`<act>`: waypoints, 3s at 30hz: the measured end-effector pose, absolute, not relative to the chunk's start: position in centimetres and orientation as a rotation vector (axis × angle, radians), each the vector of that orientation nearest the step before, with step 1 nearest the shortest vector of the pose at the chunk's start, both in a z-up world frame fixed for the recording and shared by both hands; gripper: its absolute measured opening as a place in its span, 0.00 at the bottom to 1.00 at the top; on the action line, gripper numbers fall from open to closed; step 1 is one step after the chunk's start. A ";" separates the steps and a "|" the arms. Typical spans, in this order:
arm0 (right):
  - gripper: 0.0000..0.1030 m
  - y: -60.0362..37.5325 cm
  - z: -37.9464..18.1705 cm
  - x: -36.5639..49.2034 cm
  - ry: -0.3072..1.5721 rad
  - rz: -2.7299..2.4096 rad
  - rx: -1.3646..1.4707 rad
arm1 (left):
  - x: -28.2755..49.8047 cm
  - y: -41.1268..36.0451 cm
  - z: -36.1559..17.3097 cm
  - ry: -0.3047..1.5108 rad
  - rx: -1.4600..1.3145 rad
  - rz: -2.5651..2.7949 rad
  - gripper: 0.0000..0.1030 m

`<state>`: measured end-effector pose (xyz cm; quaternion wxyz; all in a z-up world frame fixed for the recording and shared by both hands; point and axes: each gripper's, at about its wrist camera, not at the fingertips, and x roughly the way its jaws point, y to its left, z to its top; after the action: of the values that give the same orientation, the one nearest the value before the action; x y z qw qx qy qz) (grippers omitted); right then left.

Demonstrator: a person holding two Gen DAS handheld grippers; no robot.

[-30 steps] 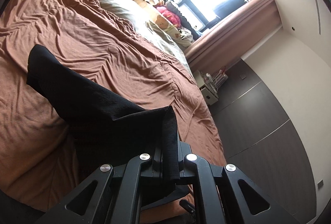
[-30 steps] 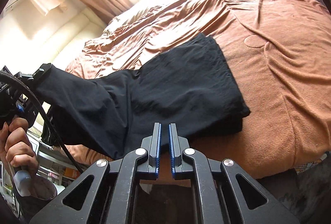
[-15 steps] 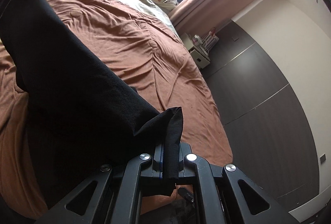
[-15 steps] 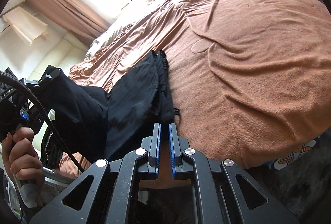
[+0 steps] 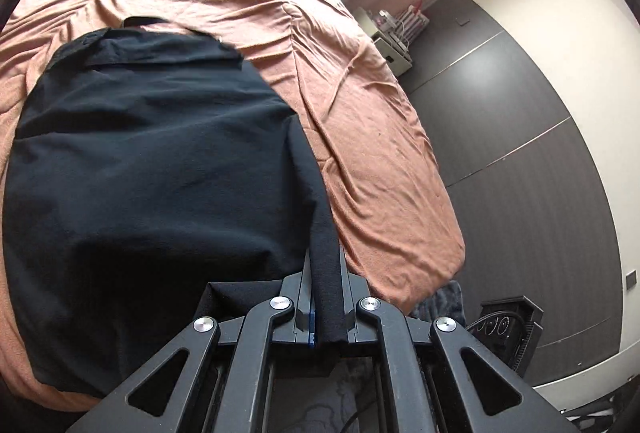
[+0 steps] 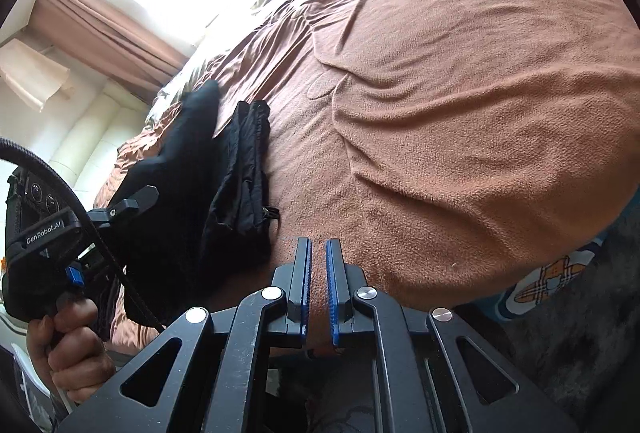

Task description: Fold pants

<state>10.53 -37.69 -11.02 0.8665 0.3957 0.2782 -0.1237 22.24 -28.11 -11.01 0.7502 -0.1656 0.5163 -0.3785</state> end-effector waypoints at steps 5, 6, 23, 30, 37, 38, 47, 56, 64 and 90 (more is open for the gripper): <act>0.05 -37.3 -10.8 10.7 0.584 -0.243 0.824 | 21.7 -27.3 -11.0 1.134 -0.346 -0.830 0.06; 0.05 -37.2 -10.7 10.7 0.583 -0.241 0.819 | 21.4 -27.2 -11.1 1.136 -0.344 -0.833 0.06; 0.05 -36.7 -8.6 10.5 0.539 -0.209 0.781 | 21.4 -24.4 -9.3 1.096 -0.323 -0.774 0.82; 0.35 -35.6 -8.0 12.5 0.544 -0.161 0.755 | 23.0 -20.9 -9.9 1.089 -0.346 -0.689 0.82; 0.41 -34.8 -9.0 16.4 0.604 -0.121 0.764 | 23.4 -17.4 -10.9 1.093 -0.355 -0.618 0.82; 0.41 -34.6 -9.2 17.0 0.614 -0.119 0.770 | 23.5 -16.9 -11.0 1.094 -0.352 -0.610 0.82; 0.41 -33.9 -11.3 19.2 0.716 -0.150 0.722 | 24.3 -14.1 -12.7 1.113 -0.349 -0.546 0.82; 0.41 -34.3 -12.3 18.3 0.764 -0.181 0.689 | 25.6 -11.6 -14.7 1.138 -0.390 -0.495 0.81; 0.41 -35.8 -9.5 17.8 0.668 -0.116 0.684 | 27.4 -10.5 -15.5 1.139 -0.450 -0.490 0.63; 0.30 -39.0 -13.9 26.2 0.718 -0.012 0.760 | 24.9 -9.7 -17.6 1.213 -0.544 -0.558 0.11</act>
<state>26.19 -38.98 -13.90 0.8663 0.3630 0.3430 -0.0059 24.93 -9.67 -17.56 0.7513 -0.2489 0.5553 -0.2554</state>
